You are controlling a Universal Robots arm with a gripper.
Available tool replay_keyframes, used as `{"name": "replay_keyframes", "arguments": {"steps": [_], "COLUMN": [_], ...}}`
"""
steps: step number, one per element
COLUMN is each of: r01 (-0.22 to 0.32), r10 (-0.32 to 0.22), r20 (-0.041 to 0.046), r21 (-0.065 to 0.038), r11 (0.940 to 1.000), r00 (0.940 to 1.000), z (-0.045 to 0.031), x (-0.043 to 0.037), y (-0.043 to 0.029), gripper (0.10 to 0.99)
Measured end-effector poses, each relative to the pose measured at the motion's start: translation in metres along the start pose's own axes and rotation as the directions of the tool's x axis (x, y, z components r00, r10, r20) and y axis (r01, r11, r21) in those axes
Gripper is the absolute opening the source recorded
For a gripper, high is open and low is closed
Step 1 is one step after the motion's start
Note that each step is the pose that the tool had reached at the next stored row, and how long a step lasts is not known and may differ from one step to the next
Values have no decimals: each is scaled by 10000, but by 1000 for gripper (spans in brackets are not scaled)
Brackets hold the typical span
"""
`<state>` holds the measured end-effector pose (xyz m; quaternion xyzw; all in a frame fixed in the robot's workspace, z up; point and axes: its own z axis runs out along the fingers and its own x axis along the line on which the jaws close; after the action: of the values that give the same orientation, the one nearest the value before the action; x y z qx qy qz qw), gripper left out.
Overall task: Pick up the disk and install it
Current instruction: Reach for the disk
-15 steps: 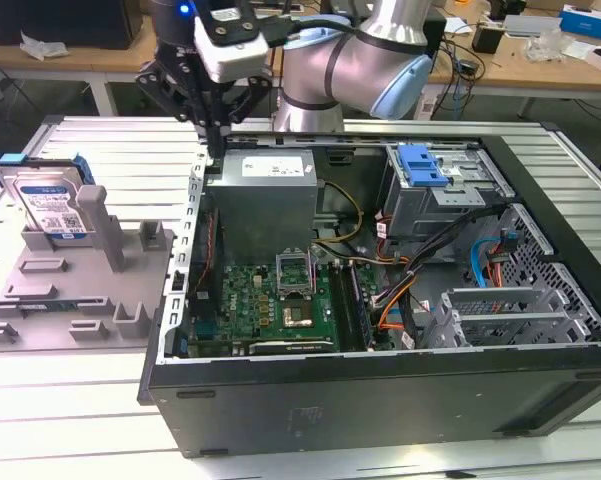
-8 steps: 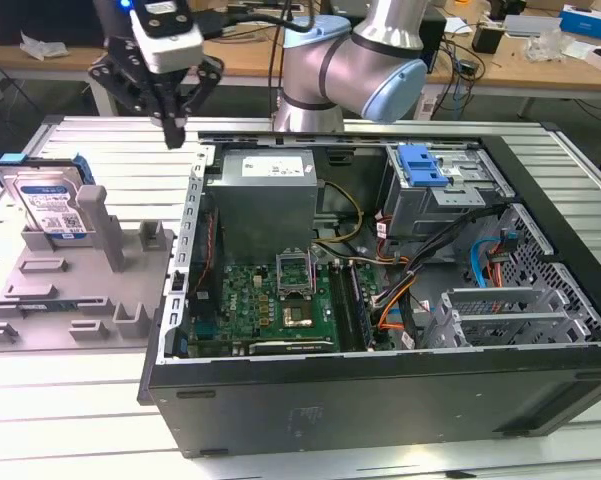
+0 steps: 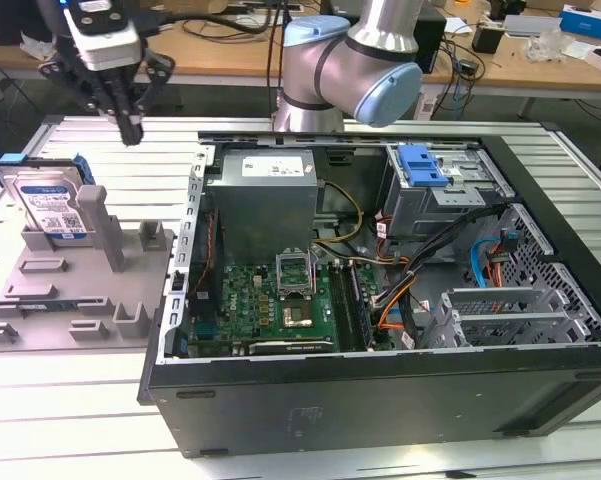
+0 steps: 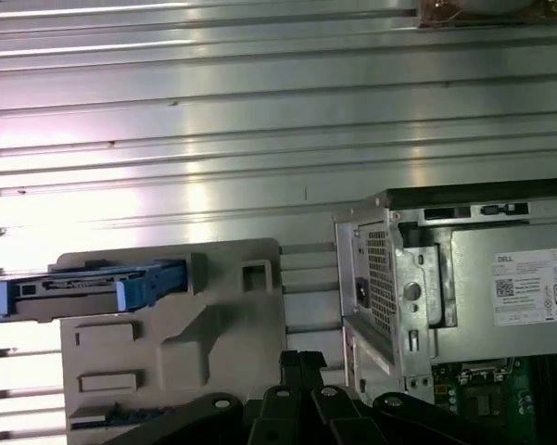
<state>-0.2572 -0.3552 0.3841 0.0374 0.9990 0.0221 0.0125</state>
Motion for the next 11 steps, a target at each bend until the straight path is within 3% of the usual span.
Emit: {"name": "replay_keyframes", "arguments": {"steps": [8, 11], "r01": [1, -1], "r10": [-1, 1], "r20": [0, 1], "r21": [1, 0], "r11": [10000, 10000], "r00": [10000, 10000], "z": [30, 52], "x": [413, 664], "y": [56, 158], "gripper": [106, 106]}}
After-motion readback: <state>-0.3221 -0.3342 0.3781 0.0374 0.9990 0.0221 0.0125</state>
